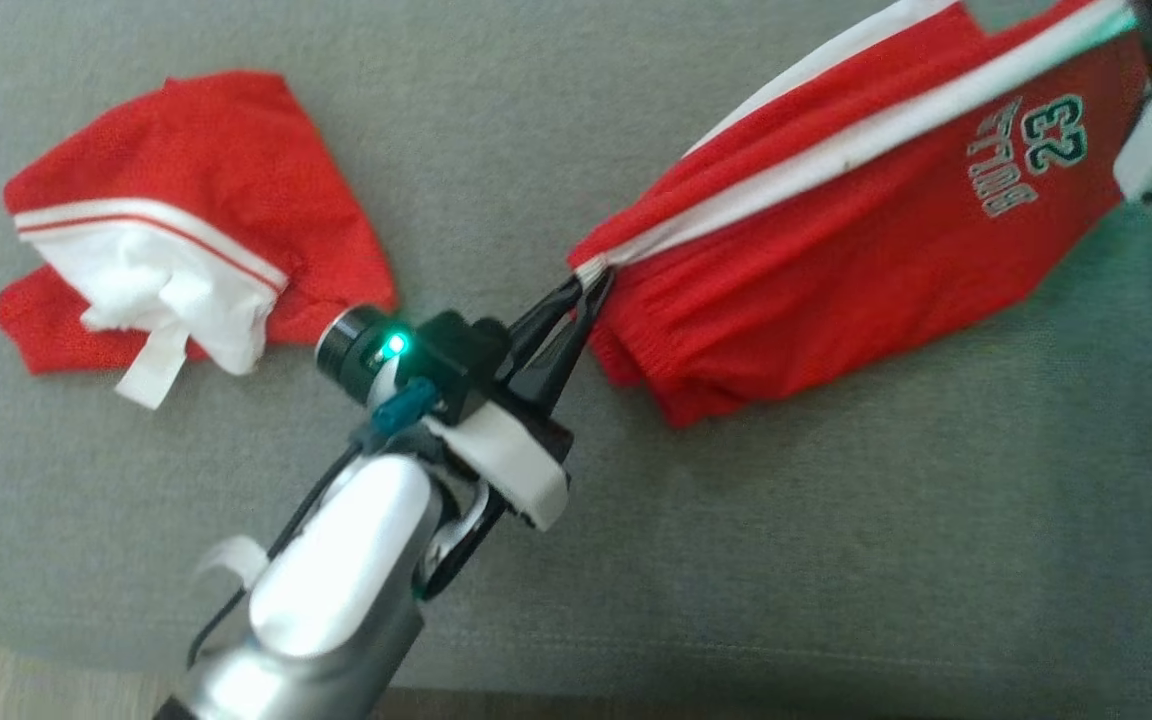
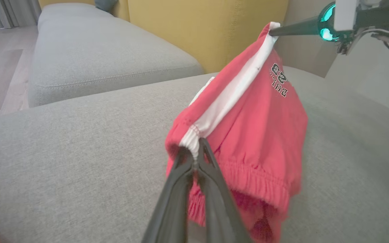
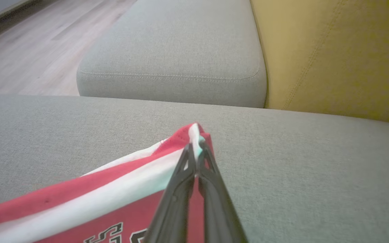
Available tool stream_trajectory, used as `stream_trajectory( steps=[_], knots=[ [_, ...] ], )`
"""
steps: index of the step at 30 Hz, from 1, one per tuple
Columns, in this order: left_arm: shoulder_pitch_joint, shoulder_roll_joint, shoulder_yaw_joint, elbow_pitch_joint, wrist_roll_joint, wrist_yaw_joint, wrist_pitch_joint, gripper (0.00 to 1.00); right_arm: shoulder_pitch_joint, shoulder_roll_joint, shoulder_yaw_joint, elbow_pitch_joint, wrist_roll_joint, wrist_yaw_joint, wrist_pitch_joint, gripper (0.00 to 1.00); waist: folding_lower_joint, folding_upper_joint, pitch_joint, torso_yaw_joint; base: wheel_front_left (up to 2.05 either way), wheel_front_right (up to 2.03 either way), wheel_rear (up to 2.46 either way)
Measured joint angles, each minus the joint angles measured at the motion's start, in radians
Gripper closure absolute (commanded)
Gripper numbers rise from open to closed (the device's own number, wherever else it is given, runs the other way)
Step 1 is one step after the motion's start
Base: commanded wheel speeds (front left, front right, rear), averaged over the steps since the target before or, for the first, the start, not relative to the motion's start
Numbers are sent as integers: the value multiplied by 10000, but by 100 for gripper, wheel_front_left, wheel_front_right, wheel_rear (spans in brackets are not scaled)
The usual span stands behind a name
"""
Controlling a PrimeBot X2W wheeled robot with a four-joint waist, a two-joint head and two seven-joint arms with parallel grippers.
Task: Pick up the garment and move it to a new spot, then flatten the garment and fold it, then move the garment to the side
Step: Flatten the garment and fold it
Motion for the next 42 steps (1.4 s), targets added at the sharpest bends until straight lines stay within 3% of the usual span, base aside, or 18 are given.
stream_trajectory(
  steps=[11, 12, 13, 14, 15, 23, 29, 42],
  knots=[
    [-1545, -665, -303, 1630, -113, -261, -525, 100, -2097, -270, 909, 2587, -608, 0, -823, 100, 0, 0, 1135, 859, 0, 0, 0],
    [-1624, -700, -303, 1722, -178, -261, -525, 100, -2192, -272, 1012, 2807, -677, 0, -926, 96, 0, 0, 1193, 893, 0, 0, 0],
    [-1687, -719, -307, 1835, -211, -261, -537, 100, -2261, -274, 1114, 2989, -784, 0, -1020, 24, 0, 0, 1238, 913, 0, 0, 0],
    [-1752, -729, -313, 1960, -244, -259, -537, 51, -2339, -270, 1172, 3206, -869, 0, -1055, 0, 0, 0, 1270, 920, 0, 0, 0],
    [-1791, -731, -311, 2054, -245, -245, -554, 0, -2416, -268, 1187, 3444, -920, 0, -1129, 0, 0, 0, 1289, 915, 0, 0, 0],
    [-1805, -790, -226, 2571, -249, -61, -623, 0, -2613, -259, 1055, 4612, -1068, 0, -2113, 0, -2, 0, 1007, 660, 0, 0, 0],
    [-1639, -696, 364, 2280, -251, 140, -625, 0, -2545, -205, 1095, 4748, -754, 0, -3287, 0, -3, 0, 472, 339, 0, 0, 0],
    [-294, -493, 2015, 502, -360, 828, -627, 0, -554, -48, 1762, 2594, -59, 0, -6044, 0, -3, 0, -811, -551, 0, 0, 0]
  ],
)
